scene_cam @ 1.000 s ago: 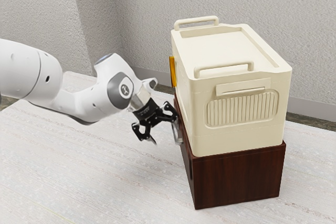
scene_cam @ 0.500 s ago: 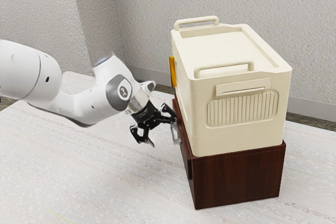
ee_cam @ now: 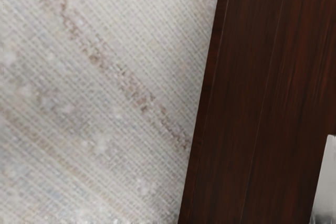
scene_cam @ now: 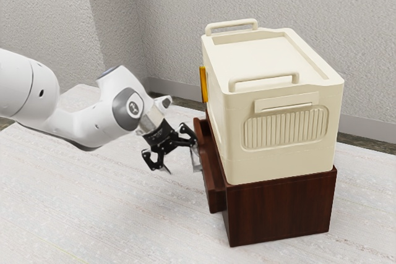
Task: Pull the drawer handle with one arm to open the drawer
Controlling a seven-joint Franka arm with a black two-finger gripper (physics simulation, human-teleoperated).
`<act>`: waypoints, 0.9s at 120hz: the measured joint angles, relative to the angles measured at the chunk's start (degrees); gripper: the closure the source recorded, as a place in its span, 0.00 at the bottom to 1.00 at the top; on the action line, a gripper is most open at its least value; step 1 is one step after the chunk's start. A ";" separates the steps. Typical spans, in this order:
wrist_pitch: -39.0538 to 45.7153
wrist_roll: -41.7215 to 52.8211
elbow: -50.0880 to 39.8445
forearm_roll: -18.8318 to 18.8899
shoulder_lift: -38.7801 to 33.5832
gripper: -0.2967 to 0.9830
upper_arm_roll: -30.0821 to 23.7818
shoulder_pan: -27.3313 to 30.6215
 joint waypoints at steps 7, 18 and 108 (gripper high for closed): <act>-0.09 0.00 -0.64 0.03 -0.53 0.23 0.22 0.06; -0.27 -0.01 -1.82 0.19 -1.55 0.23 0.82 0.06; -1.75 0.06 -10.51 1.21 -8.75 0.23 5.53 0.44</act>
